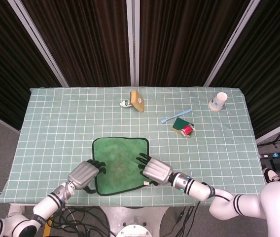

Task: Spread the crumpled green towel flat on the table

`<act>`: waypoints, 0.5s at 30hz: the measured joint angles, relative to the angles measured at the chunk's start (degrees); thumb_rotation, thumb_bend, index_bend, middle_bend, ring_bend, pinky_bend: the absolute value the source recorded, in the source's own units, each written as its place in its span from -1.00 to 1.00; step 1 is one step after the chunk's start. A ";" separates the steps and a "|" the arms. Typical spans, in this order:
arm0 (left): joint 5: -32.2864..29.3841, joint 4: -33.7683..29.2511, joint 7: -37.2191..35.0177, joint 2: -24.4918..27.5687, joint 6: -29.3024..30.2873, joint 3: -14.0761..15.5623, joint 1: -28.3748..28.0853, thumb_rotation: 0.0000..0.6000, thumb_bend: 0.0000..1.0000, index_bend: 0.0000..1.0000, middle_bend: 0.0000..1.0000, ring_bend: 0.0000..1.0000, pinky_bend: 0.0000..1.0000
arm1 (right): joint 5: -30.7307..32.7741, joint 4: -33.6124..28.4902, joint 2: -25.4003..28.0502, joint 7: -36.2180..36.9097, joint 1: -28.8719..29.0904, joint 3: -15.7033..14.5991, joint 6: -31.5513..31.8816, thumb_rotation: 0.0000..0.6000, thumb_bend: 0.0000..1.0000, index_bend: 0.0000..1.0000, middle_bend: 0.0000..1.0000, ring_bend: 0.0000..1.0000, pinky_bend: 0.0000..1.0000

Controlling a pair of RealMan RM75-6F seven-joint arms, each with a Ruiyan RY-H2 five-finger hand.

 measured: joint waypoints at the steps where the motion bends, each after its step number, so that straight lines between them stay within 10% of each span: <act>1: -0.42 -0.14 0.36 0.19 -0.03 0.09 -0.01 0.74 -0.82 -0.30 -0.42 -0.49 -0.43 | -0.05 -0.05 -0.04 -0.36 -0.17 -0.09 0.10 0.62 -0.21 0.39 -0.51 -0.93 -1.00; 5: -1.60 -0.53 0.74 0.66 -0.15 -0.19 -0.26 0.76 -0.83 -0.31 -0.42 -0.49 -0.43 | -0.33 -0.78 -0.20 -2.81 -1.55 -0.70 1.04 0.39 -0.52 0.22 -0.57 -0.97 -1.00; 9: -1.20 -0.09 0.89 0.54 0.55 0.31 0.12 0.97 -0.83 -0.31 -0.42 -0.49 -0.43 | -0.19 -2.31 0.30 -5.36 -2.34 -1.21 0.79 -0.03 -0.96 -0.90 -0.75 -1.00 -1.00; 15: 0.80 2.82 -0.24 -0.47 3.10 0.43 1.27 1.00 -0.82 -0.31 -0.42 -0.49 -0.43 | 1.15 -5.75 3.51 -8.47 -3.37 -0.47 1.14 -0.27 -1.00 -1.00 -1.00 -1.00 -1.00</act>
